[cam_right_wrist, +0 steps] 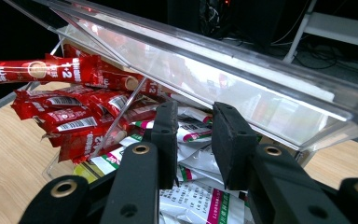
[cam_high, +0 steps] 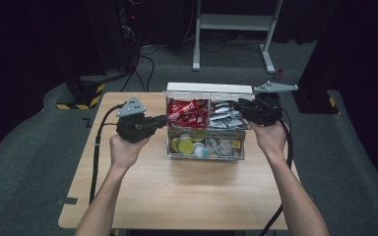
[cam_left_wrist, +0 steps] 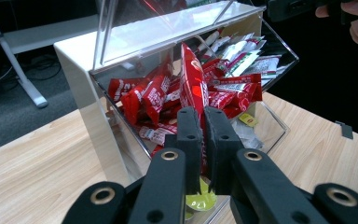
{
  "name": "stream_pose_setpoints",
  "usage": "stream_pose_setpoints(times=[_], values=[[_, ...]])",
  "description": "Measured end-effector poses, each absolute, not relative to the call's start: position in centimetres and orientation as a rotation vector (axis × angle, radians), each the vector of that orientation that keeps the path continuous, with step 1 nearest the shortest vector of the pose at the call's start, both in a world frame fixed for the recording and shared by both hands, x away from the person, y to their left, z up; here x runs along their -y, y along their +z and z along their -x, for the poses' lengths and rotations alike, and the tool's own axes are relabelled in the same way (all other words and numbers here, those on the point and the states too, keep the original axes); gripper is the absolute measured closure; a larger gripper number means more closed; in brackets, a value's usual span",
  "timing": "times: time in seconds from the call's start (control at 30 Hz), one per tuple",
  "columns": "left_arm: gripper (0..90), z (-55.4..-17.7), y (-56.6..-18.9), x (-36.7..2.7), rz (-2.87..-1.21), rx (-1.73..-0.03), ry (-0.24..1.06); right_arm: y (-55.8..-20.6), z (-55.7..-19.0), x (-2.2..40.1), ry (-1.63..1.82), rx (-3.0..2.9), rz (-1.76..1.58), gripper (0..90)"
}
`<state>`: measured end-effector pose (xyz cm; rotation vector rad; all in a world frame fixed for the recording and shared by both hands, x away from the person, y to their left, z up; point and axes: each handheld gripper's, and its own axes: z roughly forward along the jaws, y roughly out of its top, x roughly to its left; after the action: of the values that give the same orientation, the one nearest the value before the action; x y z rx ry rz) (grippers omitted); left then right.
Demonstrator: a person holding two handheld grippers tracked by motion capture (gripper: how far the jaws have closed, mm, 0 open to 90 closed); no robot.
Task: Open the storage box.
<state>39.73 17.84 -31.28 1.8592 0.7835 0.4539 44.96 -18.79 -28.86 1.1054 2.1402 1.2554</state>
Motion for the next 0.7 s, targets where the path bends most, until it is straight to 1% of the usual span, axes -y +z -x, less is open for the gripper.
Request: stream_pose_setpoints(times=[0.7], values=[[86.0,-38.2,-31.2,-20.1,-1.823,-0.805,0.47,-28.8,-45.0,18.8,1.254,-2.144,-1.11,70.2]])
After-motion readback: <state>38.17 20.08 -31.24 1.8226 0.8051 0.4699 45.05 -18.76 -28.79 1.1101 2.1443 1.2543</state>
